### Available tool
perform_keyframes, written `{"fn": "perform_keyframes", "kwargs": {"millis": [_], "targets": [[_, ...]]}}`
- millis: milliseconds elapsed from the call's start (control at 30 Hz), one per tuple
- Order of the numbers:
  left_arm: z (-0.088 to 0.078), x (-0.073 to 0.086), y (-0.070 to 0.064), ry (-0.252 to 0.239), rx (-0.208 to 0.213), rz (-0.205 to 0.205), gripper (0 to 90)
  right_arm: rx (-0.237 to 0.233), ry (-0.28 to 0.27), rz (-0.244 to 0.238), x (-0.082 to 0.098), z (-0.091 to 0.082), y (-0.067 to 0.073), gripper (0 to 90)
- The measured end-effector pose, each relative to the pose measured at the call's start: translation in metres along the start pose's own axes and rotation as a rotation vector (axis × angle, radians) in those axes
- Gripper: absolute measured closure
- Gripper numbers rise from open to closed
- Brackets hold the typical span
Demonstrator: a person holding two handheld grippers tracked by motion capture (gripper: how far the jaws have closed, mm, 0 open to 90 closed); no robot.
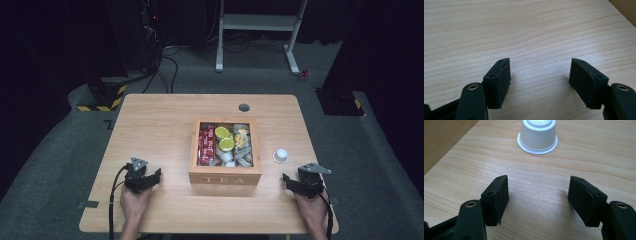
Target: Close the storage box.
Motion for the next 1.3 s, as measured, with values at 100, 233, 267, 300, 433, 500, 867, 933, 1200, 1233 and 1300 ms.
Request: {"fn": "perform_keyframes", "kwargs": {"millis": [100, 233, 267, 300, 433, 500, 867, 933, 1200, 1233, 1300], "targets": [[0.0004, 0.0004, 0.0001, -0.005, -0.002, 0.000, 32.1, 0.000, 0.000, -0.001, 0.0000, 0.0000, -0.0001, 33.0], [0.0010, 0.0004, -0.0015, -0.002, -0.008, -0.004, 29.7, -0.004, 0.001, 0.001, -0.0003, 0.0007, -0.0001, 33.4], [0.0007, 0.0005, -0.0018, 0.001, -0.002, -0.003, 28.5, -0.009, -0.004, -0.008, -0.0007, 0.0014, -0.0008, 33.7], [0.0003, 0.0008, -0.0024, 0.003, 0.001, 0.000, 27.6, -0.008, -0.003, -0.005, -0.0008, 0.0017, -0.0006, 33.9], [0.0002, 0.0009, -0.0031, 0.003, 0.012, 0.000, 27.1, 0.001, -0.001, 0.003, -0.0014, 0.0024, -0.0006, 34.6], [0.0004, 0.0009, -0.0031, 0.002, 0.012, 0.000, 27.0, 0.002, -0.001, 0.003, -0.0013, 0.0023, -0.0006, 34.6], [0.0003, 0.0009, -0.0031, 0.002, 0.013, 0.000, 27.0, 0.003, -0.003, 0.001, -0.0012, 0.0024, -0.0008, 34.7], [0.0002, 0.0009, -0.0031, 0.002, 0.013, 0.001, 27.0, 0.003, -0.003, 0.002, -0.0012, 0.0023, -0.0007, 34.7], [0.0002, 0.0010, -0.0035, 0.003, 0.016, 0.001, 26.6, 0.003, -0.003, 0.002, -0.0012, 0.0023, -0.0007, 34.7], [0.0003, 0.0010, -0.0035, 0.003, 0.017, 0.000, 26.6, 0.003, -0.003, 0.002, -0.0012, 0.0023, -0.0007, 34.7], [0.0002, 0.0010, -0.0034, 0.004, 0.018, 0.001, 26.5, 0.003, -0.003, 0.001, -0.0012, 0.0023, -0.0008, 34.7]]}}
Point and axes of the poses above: each handheld gripper's, and its own axes: z roughly forward along the jaws, x roughly out of its underside, y roughly to its left, the point moved 3 cm from there along z, roughly forward along the jaws, and after that the axes turned 15 degrees about -y, right-handed, at the moved point
